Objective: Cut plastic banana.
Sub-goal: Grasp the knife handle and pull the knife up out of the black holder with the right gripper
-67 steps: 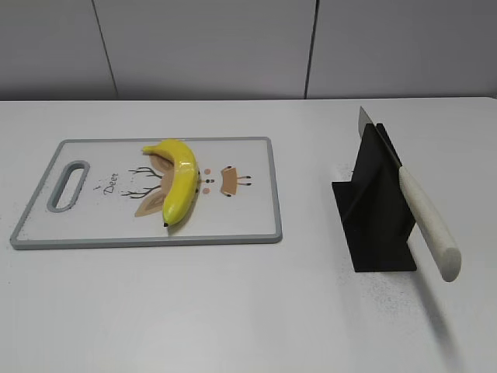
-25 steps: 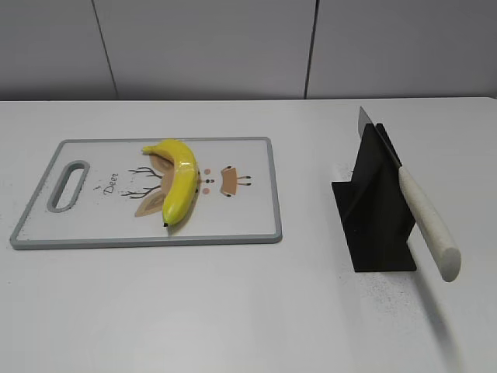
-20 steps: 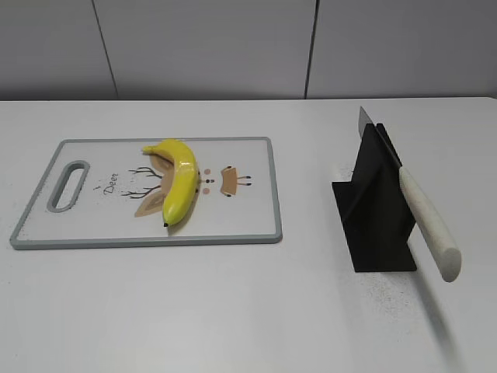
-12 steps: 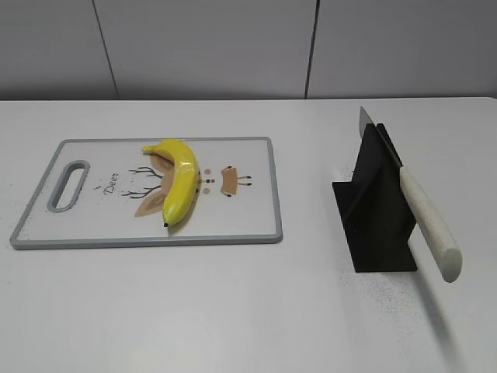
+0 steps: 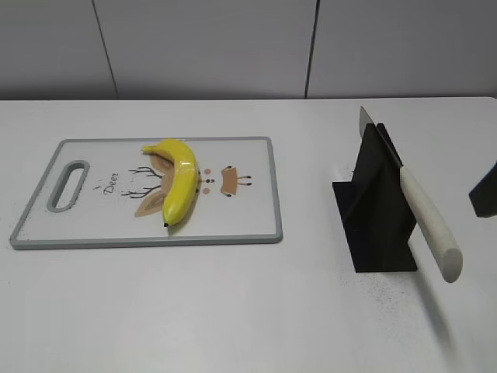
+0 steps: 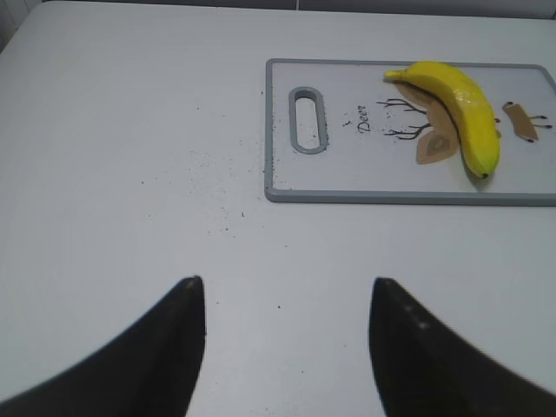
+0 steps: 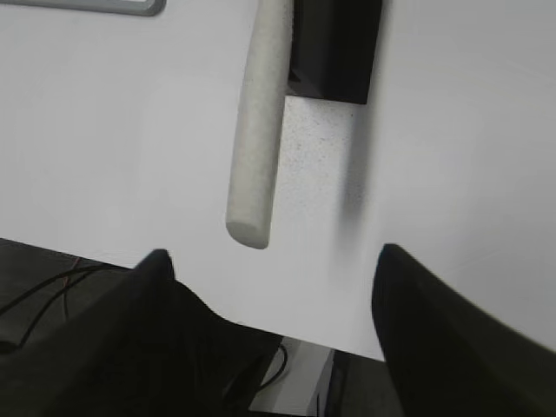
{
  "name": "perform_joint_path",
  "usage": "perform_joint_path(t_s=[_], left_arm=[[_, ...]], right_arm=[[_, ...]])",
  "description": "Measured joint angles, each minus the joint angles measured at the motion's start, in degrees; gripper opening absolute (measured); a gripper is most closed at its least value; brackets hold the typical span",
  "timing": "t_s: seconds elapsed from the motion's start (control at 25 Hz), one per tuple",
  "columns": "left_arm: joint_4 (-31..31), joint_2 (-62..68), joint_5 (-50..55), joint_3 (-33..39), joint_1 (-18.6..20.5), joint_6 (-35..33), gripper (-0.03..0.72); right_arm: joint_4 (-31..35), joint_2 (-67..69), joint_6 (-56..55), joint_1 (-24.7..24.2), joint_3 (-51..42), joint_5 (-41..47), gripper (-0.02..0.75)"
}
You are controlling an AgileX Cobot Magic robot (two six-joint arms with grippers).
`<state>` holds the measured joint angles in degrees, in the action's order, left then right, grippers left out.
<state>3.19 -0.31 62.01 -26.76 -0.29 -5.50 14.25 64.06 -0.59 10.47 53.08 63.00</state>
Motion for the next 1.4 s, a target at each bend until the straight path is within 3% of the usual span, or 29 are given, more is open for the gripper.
perform_joint_path(t_s=[0.36, 0.64, 0.92, 1.2, 1.36, 1.4], left_arm=[[0.0, 0.0, 0.0, 0.0, 0.0, 0.0, 0.589], [0.0, 0.0, 0.0, 0.0, 0.0, -0.1, 0.589], [0.0, 0.0, 0.0, 0.0, 0.0, -0.1, 0.589], [0.0, 0.0, 0.0, 0.0, 0.0, 0.0, 0.589], [0.0, 0.0, 0.0, 0.0, 0.0, -0.1, 0.589], [0.0, 0.0, 0.0, 0.0, 0.0, 0.0, 0.589]], right_arm=[[0.8, 10.6, 0.1, 1.9, 3.8, 1.6, 0.497], [-6.4, 16.1, -8.2, 11.2, 4.1, -2.0, 0.497], [-11.7, 23.1, -13.7, 12.4, 4.1, -3.5, 0.484], [-10.0, 26.9, -14.1, 12.4, 4.1, -4.7, 0.367], [-9.2, 27.2, -14.7, 12.4, 4.1, -4.7, 0.164], [-9.1, 27.2, -15.1, 12.3, 4.1, -4.6, 0.165]])
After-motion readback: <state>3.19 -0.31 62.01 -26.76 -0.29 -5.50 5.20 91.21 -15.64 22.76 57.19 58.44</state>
